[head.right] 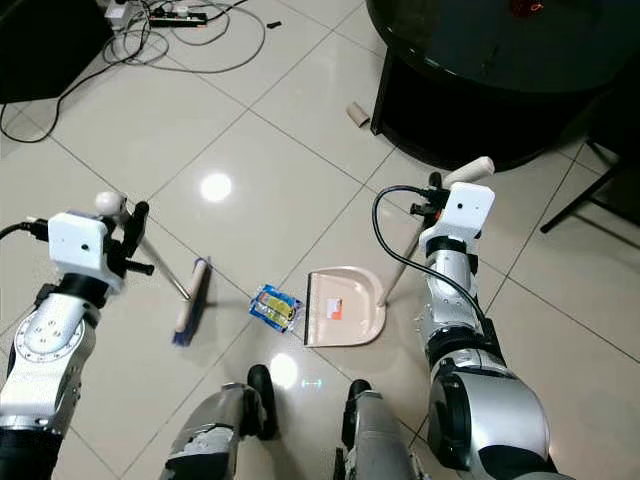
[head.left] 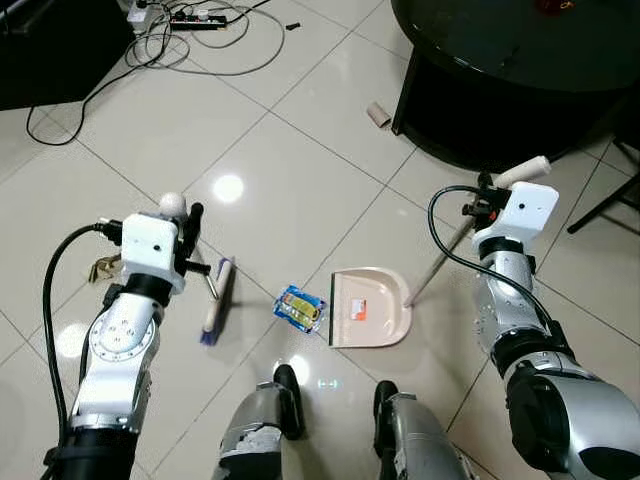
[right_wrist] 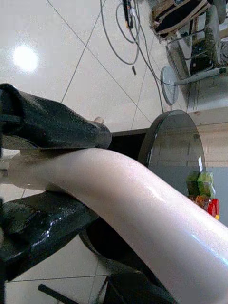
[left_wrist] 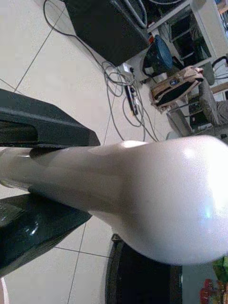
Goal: Sweep floor
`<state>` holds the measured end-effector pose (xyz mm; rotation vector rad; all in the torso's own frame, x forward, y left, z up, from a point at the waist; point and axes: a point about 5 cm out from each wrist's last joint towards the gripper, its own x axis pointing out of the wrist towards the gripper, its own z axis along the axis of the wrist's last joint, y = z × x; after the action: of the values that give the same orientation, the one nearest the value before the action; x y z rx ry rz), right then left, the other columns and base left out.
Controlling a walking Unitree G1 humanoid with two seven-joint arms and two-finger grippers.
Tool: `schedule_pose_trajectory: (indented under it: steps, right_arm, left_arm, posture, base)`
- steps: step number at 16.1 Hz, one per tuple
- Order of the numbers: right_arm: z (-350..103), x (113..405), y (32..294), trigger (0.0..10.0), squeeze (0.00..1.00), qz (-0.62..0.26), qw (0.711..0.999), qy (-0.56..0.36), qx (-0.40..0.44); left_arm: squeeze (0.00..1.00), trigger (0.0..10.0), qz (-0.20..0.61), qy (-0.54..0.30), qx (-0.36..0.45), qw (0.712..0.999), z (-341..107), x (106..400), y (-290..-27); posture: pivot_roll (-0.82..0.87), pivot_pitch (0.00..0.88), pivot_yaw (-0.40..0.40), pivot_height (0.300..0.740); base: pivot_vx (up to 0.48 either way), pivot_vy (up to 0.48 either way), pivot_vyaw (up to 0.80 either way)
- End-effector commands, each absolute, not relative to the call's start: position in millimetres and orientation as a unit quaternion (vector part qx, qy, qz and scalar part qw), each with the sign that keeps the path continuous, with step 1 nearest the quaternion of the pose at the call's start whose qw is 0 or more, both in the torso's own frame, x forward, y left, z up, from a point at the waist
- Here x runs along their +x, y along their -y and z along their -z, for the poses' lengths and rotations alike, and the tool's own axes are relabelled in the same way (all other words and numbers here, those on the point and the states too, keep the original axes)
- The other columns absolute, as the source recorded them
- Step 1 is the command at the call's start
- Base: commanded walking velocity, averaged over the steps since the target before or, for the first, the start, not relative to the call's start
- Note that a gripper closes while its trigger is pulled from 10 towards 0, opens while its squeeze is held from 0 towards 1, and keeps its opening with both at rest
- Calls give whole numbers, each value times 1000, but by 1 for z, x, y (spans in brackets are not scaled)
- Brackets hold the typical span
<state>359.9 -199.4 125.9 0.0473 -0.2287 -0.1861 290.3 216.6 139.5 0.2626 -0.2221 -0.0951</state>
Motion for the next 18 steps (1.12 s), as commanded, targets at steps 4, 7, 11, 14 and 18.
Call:
schedule_pose_trajectory:
  steps: [4,7,11,14,18]
  right_arm:
    - [-109,354,197,10000,0,90,992,79,26]
    - [-108,354,198,10000,0,92,992,76,29]
    - [-108,354,195,10000,0,83,994,74,22]
    - [-107,354,194,10000,0,78,994,73,24]
    - [-107,354,192,10000,0,79,994,75,22]
  left_arm:
    - [0,10000,28,84,128,988,-128,282,-227]
    - [0,10000,28,90,129,987,-131,284,-227]
    - [0,10000,18,91,127,987,-130,281,-230]
    - [0,10000,18,90,124,988,-128,279,-229]
    - [0,10000,26,85,116,989,-124,281,-223]
  posture:
    - [196,375,17,740]
    - [208,379,8,740]
    - [208,369,1,740]
    - [208,364,-4,740]
    - [194,350,-6,740]
  base:
    - [0,0,0]
    - [0,0,0]
    - [0,0,0]
    - [0,0,0]
    - [0,0,0]
